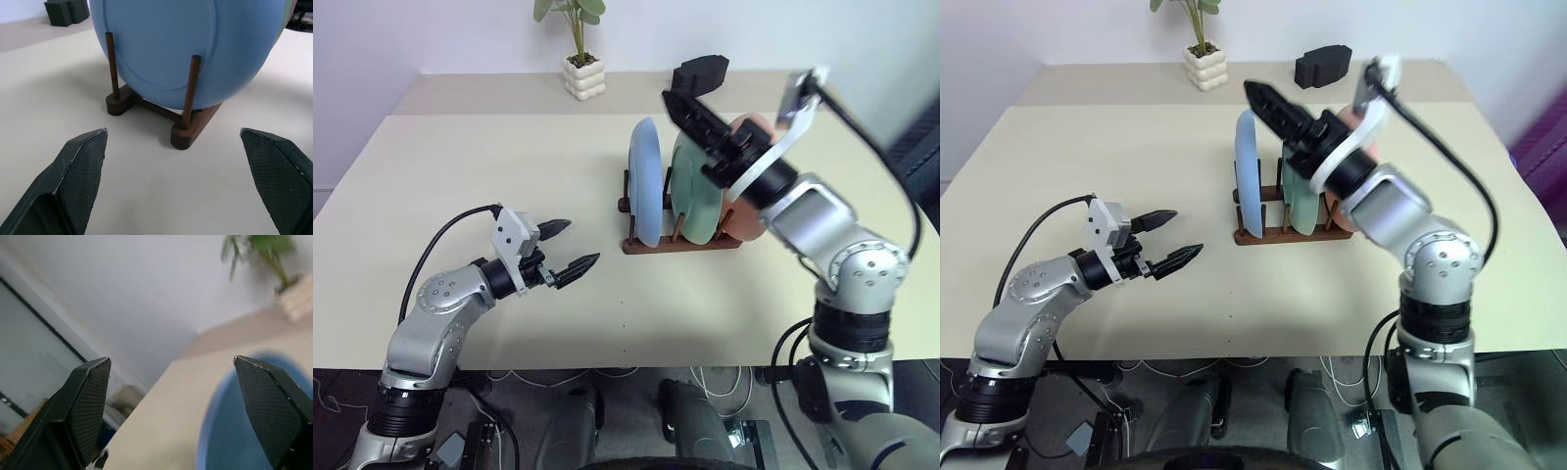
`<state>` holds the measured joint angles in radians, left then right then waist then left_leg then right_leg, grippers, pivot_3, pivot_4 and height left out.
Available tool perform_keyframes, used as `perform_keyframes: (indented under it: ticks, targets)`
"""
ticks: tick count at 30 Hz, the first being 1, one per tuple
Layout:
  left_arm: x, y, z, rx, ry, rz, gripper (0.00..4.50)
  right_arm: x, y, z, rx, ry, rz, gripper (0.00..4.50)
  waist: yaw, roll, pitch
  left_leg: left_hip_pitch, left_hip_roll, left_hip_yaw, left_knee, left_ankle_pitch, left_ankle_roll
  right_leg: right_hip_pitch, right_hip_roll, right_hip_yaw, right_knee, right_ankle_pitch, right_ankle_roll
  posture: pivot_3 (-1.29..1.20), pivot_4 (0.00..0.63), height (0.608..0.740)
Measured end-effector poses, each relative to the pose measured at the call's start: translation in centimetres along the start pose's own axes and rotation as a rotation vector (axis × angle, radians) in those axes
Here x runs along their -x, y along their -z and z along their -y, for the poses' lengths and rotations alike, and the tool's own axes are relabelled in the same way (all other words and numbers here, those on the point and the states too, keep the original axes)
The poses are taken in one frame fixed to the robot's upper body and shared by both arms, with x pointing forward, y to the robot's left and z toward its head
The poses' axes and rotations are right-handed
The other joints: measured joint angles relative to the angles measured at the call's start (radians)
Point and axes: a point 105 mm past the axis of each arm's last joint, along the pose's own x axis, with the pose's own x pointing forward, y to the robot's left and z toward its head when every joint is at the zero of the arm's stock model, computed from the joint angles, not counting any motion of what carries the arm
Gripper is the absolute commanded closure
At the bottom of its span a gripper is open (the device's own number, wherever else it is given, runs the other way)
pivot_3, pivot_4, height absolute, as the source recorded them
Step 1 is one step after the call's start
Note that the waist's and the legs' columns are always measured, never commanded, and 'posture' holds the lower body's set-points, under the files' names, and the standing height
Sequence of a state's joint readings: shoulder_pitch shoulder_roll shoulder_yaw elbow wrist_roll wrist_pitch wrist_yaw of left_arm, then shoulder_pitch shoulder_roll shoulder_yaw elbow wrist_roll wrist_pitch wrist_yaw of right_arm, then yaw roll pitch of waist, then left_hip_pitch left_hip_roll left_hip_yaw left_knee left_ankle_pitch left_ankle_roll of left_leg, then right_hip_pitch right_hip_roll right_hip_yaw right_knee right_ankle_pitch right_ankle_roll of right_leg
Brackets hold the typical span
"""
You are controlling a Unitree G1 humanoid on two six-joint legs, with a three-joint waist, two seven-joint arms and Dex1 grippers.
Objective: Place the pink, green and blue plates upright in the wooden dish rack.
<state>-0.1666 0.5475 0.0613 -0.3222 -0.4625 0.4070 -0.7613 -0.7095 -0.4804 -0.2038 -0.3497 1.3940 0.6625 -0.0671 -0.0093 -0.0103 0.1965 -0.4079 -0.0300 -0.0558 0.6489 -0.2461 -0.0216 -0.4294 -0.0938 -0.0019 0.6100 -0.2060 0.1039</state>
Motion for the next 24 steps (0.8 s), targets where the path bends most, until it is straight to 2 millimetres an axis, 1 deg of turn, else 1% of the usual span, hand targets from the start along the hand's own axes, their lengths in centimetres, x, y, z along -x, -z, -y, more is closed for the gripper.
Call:
perform_keyframes:
  ticks: [2,3,4,5,7,8,10,11,13,16,19,20,22,24]
  targets:
    - [0.0,0.0,0.0,0.001,-0.001,0.000,0.00,0.7,-3.7,0.8,0.146,0.032,0.115,0.43,0.000,0.000,0.000,0.000,0.000,0.002,0.000,0.000,0.000,0.000,0.000,0.000,-0.001,0.000,0.000,0.00,0.150,0.736]
    - [0.0,0.0,-0.1,0.001,-0.002,0.000,0.00,1.0,-4.7,1.4,0.195,0.060,0.141,0.43,0.000,0.000,0.000,0.000,0.000,0.002,0.000,0.000,0.000,0.000,0.000,0.000,-0.001,0.000,0.000,0.00,0.150,0.736]
    - [0.0,0.1,-0.1,0.002,-0.005,-0.001,0.00,1.6,-6.0,2.6,0.260,0.115,0.173,0.43,-0.001,-0.001,0.000,0.000,0.000,0.003,0.000,0.000,0.000,0.000,0.000,0.000,-0.001,0.000,0.000,0.00,0.150,0.736]
    - [0.0,0.1,-0.2,0.002,-0.008,-0.002,0.00,2.2,-6.8,3.8,0.312,0.171,0.194,0.43,-0.002,-0.001,0.000,0.000,0.000,0.003,0.000,0.000,0.000,0.000,0.000,0.000,-0.001,0.000,0.000,0.00,0.150,0.736]
    - [-0.2,0.1,-0.4,-0.001,-0.018,0.005,0.00,3.5,-7.8,6.7,0.395,0.296,0.207,0.43,-0.002,-0.001,0.000,0.000,0.000,0.004,0.000,0.000,0.000,0.000,0.000,0.000,-0.001,0.000,0.000,0.00,0.150,0.736]
    - [-0.3,0.1,-0.6,-0.001,-0.026,0.012,0.00,4.7,-8.2,8.6,0.423,0.374,0.208,0.43,-0.001,-0.001,0.000,0.000,0.000,0.004,0.000,0.000,0.000,0.000,0.000,0.000,-0.001,0.000,0.000,0.00,0.150,0.736]
    - [-0.4,0.0,-0.9,-0.004,-0.042,0.021,0.00,6.8,-8.3,11.4,0.465,0.480,0.183,0.43,-0.001,-0.001,0.000,0.000,0.000,0.004,0.000,0.000,0.000,0.000,0.000,0.000,-0.001,0.000,0.000,0.00,0.150,0.736]
    - [-0.5,0.0,-1.1,-0.007,-0.051,0.028,0.00,8.1,-7.9,12.7,0.503,0.518,0.147,0.43,0.000,-0.001,0.000,0.000,0.000,0.004,0.000,0.000,0.001,0.000,0.000,0.000,-0.001,0.000,0.000,0.00,0.150,0.736]
    - [-0.3,0.2,-1.6,-0.016,-0.081,0.028,0.00,10.9,-5.9,15.0,0.574,0.583,0.028,0.43,-0.001,-0.001,0.000,0.000,0.000,0.004,-0.001,-0.001,0.002,0.000,0.000,0.000,-0.001,0.000,0.000,0.00,0.150,0.736]
    - [0.3,0.7,-2.7,-0.011,-0.135,0.022,0.00,14.5,-2.9,17.7,0.582,0.657,-0.094,0.43,-0.006,-0.001,0.000,0.001,0.000,0.006,0.000,-0.001,0.002,0.000,0.000,0.001,0.000,0.000,0.000,0.00,0.150,0.736]
    - [1.6,2.1,-3.1,0.020,-0.182,-0.010,0.00,17.9,-0.2,20.0,0.547,0.746,-0.161,0.43,-0.010,0.000,0.000,0.003,0.002,0.008,-0.001,-0.001,0.002,0.001,0.001,0.002,0.001,0.000,0.000,0.00,0.150,0.736]
    - [2.0,2.7,-3.1,0.035,-0.196,-0.023,0.00,18.8,0.6,20.6,0.527,0.774,-0.176,0.43,-0.010,0.000,0.000,0.003,0.002,0.008,0.000,-0.001,0.002,0.001,0.001,0.002,0.001,0.000,0.000,0.00,0.150,0.736]
    - [2.6,3.7,-3.1,0.062,-0.219,-0.049,0.00,19.8,2.1,21.5,0.482,0.809,-0.191,0.43,-0.009,0.000,0.000,0.003,0.002,0.008,0.000,-0.001,0.002,0.001,0.001,0.003,0.001,0.001,0.000,0.00,0.150,0.736]
    - [2.7,4.1,-3.0,0.074,-0.226,-0.051,0.00,20.0,3.1,21.8,0.468,0.814,-0.200,0.43,-0.005,0.000,0.000,0.003,0.002,0.008,0.001,-0.001,0.002,0.001,0.001,0.003,0.001,0.001,0.000,0.00,0.150,0.736]
